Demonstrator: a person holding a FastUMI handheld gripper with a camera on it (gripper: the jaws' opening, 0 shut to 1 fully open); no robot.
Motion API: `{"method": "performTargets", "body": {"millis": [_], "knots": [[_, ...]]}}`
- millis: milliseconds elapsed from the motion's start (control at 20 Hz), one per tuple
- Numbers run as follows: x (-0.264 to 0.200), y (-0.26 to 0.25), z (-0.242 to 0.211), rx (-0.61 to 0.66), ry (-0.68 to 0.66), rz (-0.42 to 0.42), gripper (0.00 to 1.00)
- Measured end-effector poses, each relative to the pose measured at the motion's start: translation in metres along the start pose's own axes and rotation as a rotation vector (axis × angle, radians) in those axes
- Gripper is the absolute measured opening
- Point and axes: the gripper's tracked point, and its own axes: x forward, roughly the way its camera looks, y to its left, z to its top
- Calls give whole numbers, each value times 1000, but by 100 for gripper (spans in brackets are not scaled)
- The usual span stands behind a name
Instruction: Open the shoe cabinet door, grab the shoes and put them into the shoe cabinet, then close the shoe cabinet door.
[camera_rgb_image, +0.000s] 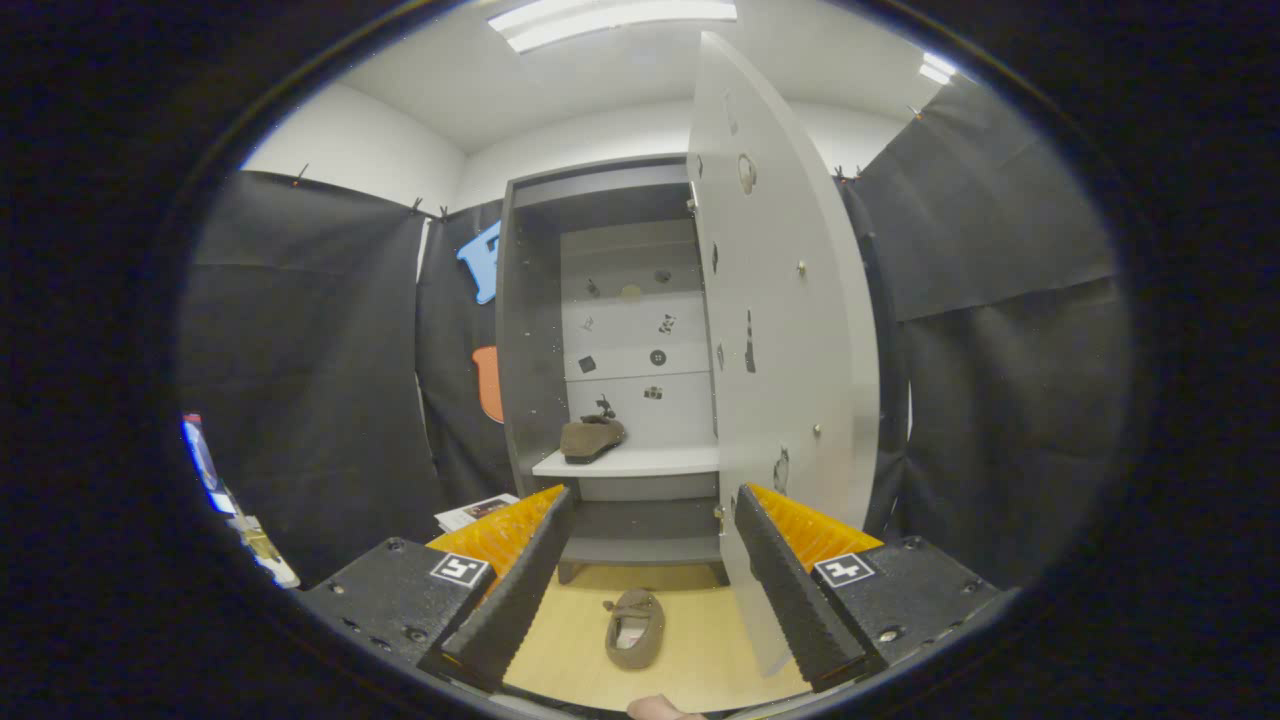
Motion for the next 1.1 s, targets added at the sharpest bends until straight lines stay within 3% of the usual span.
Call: {"method": "performTargets", "body": {"millis": [400, 650, 850, 1100], "knots": [[58, 3, -82, 63, 60, -6, 100], [101, -8, -158, 74, 146, -88, 100], [121, -24, -187, -17, 129, -181, 100], [136, -10, -229, -30, 168, -167, 100]]}}
